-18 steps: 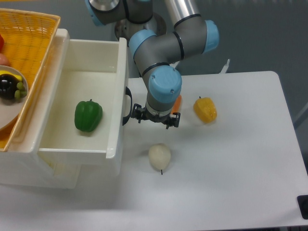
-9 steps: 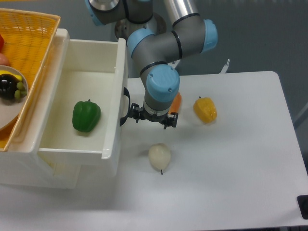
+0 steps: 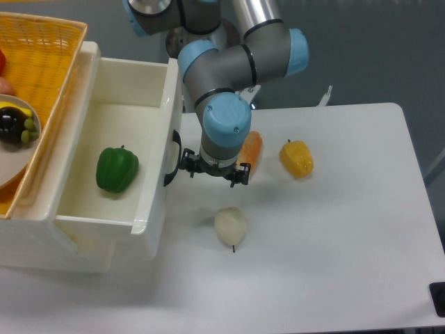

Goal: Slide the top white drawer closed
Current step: 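Push the drawer front with the gripper, sliding the drawer shut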

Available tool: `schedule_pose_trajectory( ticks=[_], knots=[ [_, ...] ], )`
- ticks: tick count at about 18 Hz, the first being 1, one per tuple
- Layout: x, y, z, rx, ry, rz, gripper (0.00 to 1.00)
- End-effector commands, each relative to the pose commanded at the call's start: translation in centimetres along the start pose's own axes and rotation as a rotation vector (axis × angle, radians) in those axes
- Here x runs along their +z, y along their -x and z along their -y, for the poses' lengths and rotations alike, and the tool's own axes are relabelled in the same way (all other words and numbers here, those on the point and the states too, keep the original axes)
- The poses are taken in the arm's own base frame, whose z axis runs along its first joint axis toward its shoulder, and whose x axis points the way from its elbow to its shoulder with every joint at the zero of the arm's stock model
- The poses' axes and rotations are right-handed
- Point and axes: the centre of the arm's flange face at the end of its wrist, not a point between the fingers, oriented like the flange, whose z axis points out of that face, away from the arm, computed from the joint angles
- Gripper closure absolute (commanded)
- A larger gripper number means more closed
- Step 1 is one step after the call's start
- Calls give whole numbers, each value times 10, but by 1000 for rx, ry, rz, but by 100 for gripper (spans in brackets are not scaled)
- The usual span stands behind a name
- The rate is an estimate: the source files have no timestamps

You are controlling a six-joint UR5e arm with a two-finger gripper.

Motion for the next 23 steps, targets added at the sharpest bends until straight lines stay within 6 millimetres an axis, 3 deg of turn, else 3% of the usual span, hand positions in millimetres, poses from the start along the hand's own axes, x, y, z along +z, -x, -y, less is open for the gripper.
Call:
schedule_pose_trajectory(
  ticks=[23],
  knots=[
    [-7,-30,5,-15,-6,-24,0]
  ],
)
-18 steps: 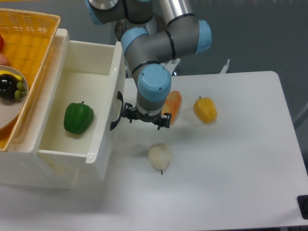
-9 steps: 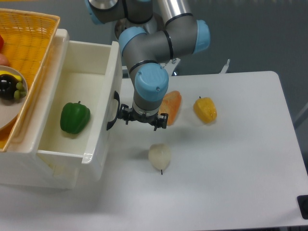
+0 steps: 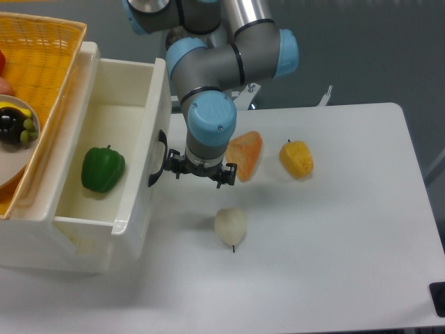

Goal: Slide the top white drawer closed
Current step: 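Push the drawer front with the gripper, sliding the drawer shut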

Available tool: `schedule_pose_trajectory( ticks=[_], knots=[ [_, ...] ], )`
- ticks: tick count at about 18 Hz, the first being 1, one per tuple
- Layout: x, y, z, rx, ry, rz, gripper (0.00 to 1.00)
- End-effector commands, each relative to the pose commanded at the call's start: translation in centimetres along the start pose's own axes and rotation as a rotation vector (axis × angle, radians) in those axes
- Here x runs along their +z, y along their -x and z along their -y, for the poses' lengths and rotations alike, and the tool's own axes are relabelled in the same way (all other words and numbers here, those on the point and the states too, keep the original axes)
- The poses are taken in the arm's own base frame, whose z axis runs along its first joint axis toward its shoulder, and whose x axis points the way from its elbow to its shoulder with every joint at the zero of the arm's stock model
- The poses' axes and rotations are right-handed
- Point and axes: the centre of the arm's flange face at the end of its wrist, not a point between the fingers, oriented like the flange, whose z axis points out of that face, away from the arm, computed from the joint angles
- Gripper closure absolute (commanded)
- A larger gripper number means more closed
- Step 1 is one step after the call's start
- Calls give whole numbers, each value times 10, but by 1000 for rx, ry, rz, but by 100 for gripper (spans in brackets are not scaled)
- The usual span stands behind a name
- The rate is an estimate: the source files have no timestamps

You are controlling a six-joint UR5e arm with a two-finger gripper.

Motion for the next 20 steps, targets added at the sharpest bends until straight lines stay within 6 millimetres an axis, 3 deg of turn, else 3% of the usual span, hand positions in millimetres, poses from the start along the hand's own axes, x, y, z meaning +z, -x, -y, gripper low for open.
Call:
schedule_pose_trajectory(
  ticks=[20],
  knots=[
    [1,-43,5,15,15,5,0]
  ],
)
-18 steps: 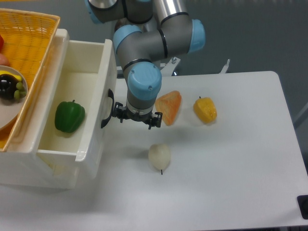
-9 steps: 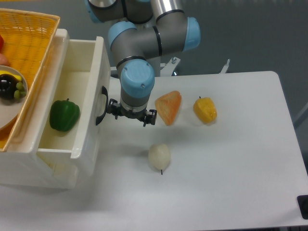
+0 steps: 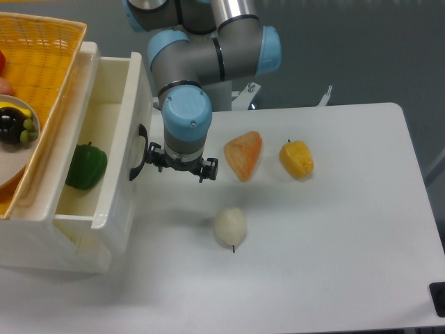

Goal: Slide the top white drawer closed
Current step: 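Push the drawer front with the gripper, sliding the drawer shut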

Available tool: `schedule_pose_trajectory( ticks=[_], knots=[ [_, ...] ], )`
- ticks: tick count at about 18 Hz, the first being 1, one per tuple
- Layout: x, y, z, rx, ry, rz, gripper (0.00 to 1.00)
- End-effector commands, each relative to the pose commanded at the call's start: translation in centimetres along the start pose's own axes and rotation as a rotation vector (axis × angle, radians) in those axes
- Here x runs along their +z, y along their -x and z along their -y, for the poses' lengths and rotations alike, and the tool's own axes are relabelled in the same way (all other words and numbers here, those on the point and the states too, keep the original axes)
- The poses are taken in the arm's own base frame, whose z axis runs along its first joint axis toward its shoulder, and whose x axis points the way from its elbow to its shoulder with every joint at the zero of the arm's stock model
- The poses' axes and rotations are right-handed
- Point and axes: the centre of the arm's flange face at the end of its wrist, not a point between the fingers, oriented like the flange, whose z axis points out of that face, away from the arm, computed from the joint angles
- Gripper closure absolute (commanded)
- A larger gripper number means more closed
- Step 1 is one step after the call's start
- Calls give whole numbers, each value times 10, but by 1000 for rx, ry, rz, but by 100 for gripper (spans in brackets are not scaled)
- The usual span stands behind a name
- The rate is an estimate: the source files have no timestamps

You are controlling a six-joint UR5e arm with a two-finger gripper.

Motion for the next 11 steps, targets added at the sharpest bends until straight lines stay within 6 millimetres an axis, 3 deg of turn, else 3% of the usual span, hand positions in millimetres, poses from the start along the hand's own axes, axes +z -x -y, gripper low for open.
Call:
schedule_pose_trajectory(
  ticks=[11],
  knots=[
    [5,-36,6,10,10,5,0]
  ],
)
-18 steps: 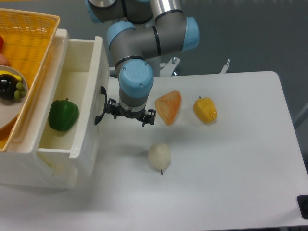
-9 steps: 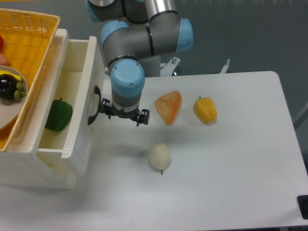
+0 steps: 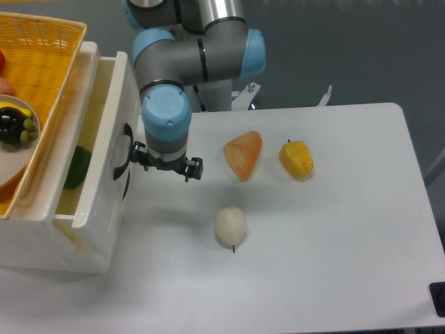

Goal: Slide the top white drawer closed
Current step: 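Push the drawer front with the gripper, sliding the drawer shut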

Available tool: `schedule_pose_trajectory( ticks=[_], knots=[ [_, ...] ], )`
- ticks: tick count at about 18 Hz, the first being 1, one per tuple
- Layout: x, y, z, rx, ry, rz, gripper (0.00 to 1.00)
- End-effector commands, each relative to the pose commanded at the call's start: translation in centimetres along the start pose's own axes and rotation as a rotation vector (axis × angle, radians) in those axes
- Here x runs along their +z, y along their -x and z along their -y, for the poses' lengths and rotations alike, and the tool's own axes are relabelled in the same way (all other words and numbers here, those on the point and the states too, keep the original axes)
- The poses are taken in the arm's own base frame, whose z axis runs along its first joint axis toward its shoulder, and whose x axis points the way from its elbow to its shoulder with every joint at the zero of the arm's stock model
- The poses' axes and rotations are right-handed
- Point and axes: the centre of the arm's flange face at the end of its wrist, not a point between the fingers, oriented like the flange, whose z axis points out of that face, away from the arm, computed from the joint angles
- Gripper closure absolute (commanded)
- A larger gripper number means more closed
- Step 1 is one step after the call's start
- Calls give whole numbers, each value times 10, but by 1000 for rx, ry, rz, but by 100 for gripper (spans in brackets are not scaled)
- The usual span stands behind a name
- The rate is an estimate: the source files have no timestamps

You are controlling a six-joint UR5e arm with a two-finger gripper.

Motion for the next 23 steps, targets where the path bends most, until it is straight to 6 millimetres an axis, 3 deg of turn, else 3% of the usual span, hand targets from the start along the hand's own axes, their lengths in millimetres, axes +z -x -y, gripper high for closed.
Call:
schedule_pose_trajectory(
  ticks=[8,18,20,23],
  knots=[
    [2,-20,2,25,6,9,0],
    [-5,-24,-1,25,-7,13,0],
    [-5,-21,0,24,-5,14,0],
    [-8,3,-4,-3,-8,19,0]
  ],
)
